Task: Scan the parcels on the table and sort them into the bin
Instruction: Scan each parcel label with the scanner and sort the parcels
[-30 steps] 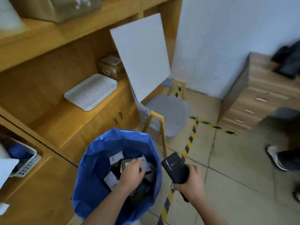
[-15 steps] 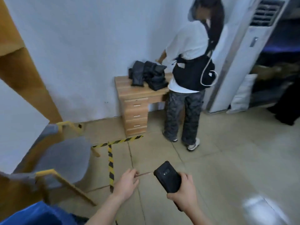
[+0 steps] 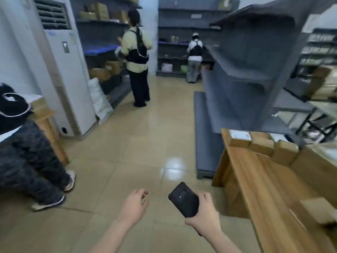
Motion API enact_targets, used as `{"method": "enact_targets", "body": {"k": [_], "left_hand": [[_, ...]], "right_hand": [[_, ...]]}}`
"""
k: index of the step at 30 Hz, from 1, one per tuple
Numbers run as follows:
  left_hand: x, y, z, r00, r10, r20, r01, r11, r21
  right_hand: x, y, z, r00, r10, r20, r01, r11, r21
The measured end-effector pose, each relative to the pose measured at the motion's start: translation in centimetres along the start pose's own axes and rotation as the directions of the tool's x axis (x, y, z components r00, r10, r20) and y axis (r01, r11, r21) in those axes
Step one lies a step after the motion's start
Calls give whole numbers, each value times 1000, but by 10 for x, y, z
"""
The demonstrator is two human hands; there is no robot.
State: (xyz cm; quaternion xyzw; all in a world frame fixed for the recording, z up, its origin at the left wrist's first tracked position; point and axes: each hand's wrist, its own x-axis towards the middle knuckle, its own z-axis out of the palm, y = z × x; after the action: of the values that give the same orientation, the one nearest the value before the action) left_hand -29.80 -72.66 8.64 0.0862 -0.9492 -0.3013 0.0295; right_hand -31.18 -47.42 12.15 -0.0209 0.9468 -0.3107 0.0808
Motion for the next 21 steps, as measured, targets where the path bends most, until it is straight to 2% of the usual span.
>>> {"method": "enact_targets", "body": {"k": [4, 10, 15, 21], "left_hand": [[41, 75, 60, 968, 197, 156, -199, 980, -4], [77, 199, 144, 841, 430, 328, -431, 899, -74], [83, 284, 203, 735, 526, 428, -535, 838, -111], [76, 355, 261, 595, 571, 566, -634, 766, -107]], "right_hand": [[-8, 73, -51, 975, 192, -113, -191, 981, 23], [-22, 172, -124, 866, 420, -270, -397, 907, 137], [-42, 234, -168, 770, 538, -342, -491, 843, 219], [-71, 286, -189, 628, 671, -395, -592, 741, 317]]}}
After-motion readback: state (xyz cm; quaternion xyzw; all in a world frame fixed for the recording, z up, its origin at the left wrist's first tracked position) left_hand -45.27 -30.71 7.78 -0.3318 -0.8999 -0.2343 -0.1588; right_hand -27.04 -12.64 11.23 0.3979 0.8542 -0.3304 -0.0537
